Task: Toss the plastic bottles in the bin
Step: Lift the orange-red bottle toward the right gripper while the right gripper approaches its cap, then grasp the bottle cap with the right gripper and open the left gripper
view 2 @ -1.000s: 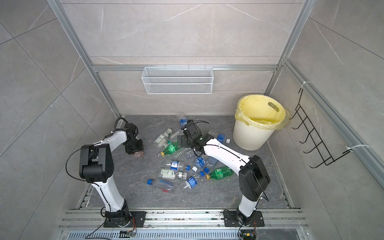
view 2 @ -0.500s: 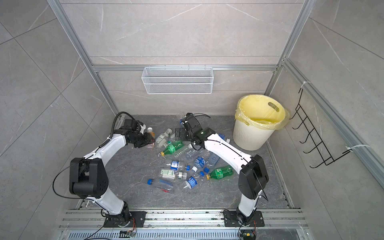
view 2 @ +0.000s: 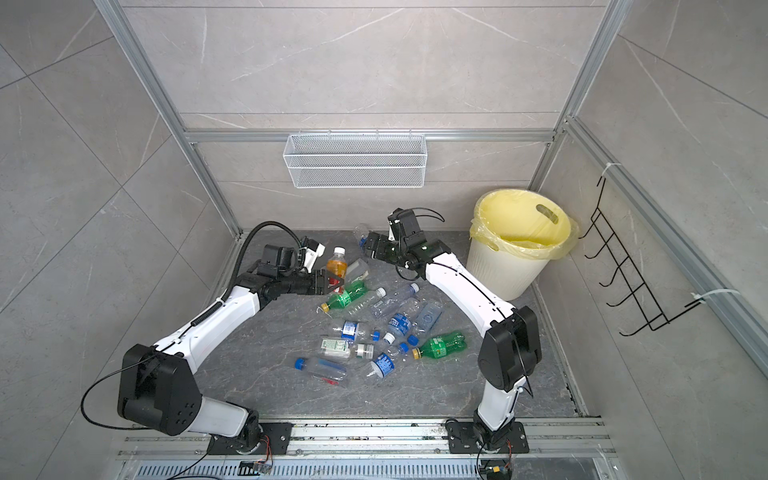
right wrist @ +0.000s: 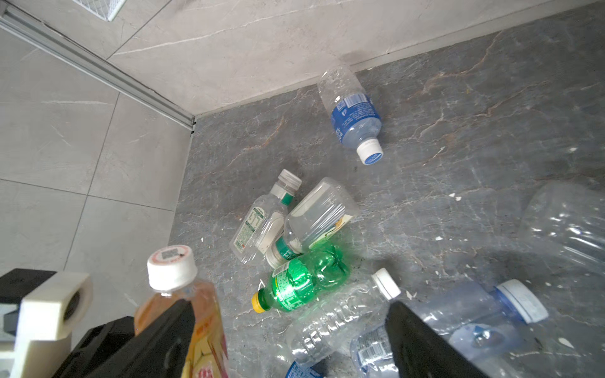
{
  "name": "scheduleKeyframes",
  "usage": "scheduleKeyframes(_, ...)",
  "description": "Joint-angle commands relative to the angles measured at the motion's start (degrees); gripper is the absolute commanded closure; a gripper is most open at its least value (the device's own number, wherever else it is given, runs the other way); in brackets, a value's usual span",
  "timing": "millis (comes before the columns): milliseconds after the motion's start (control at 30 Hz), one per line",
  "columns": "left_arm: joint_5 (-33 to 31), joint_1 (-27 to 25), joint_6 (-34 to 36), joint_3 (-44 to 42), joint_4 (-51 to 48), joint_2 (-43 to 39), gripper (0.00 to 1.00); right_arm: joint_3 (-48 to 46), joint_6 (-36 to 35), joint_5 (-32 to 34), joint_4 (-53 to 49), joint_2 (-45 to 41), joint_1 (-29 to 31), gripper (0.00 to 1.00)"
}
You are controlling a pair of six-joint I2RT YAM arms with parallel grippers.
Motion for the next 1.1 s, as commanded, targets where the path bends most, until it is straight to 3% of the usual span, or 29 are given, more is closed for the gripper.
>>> scheduleKeyframes(0,4.31,-1.45,1.88,0.29,3.56,-2.16,0.57,1.04,1.80,-4.51,2.55,0.44,0.55,0.08)
scheduleKeyframes(533,8.19,-3.67,0.61,0.42,5.25,-0.23,0.57,-0.97,5.89,-12.29,9.81,3.83,0.88,0.27)
scheduleKeyframes(733,7.42,-3.76,0.45,0.62,5.08,0.11,0.57,-0.37,6.24,-13.15,10.04,5.12,1.77,0.37)
scheduleKeyframes(1067,4.39,-3.76,0.43,1.44,3.34,0.99,0.56,-0.83,6.26,-13.81,10.44,5.21,3.18,0.45)
